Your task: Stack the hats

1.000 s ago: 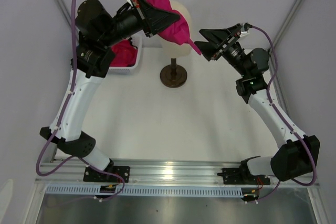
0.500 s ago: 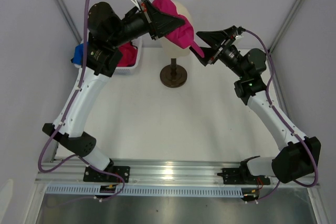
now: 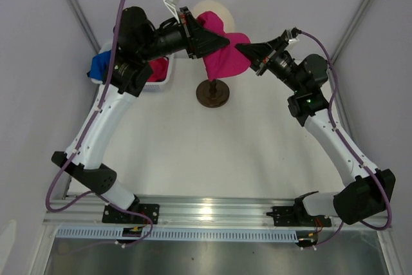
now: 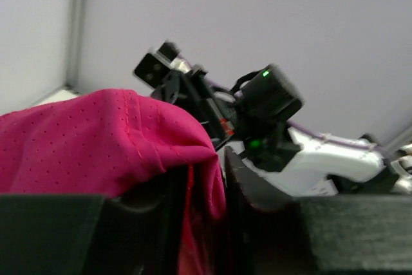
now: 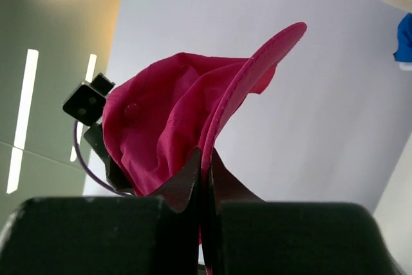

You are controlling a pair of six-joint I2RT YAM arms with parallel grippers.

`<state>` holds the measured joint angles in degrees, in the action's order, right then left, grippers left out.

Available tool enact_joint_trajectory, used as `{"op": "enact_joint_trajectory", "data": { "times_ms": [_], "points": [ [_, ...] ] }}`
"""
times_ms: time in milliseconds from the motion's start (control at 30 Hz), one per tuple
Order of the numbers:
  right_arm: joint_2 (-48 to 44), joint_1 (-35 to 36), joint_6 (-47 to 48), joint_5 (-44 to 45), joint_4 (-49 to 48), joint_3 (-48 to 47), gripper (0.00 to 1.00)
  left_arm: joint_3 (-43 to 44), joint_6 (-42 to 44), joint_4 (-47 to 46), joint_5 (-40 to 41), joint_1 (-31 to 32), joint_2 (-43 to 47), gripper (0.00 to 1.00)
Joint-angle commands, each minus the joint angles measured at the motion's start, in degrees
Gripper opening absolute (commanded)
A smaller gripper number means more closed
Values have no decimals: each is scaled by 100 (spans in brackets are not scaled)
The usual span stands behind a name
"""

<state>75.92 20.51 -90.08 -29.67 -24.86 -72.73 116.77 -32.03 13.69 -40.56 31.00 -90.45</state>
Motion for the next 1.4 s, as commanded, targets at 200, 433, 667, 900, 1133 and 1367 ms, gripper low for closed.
{"op": "enact_joint_trajectory", "data": {
  "times_ms": [200, 433, 667, 900, 1133, 1367],
  "points": [
    [-131, 155, 3179, 1084, 1387, -1725, 0, 188, 1559, 1477, 3023, -59, 1248, 99],
    [615, 277, 3813, 1841, 1573, -3000, 0, -766, 874, 2367, 5697, -885, 2250, 99],
    [2071, 1367, 3953, 3968, 3430, -5168, 0, -1622, 1549, 2480, 7421, -973, 2683, 100],
    [3376, 1693, 4279, 2966, 2330, -6535, 0, -1868, 1490, 2559, 6429, -982, 2507, 99],
    [3834, 1632, 4648, 3538, 2443, -6825, 0, -2176, 1489, 2402, 6139, -1000, 2568, 100],
    [4132, 1254, 4307, 3459, 2389, -6798, 0, -2457, 1428, 2243, 5814, -1044, 2621, 99]
  ]
}}
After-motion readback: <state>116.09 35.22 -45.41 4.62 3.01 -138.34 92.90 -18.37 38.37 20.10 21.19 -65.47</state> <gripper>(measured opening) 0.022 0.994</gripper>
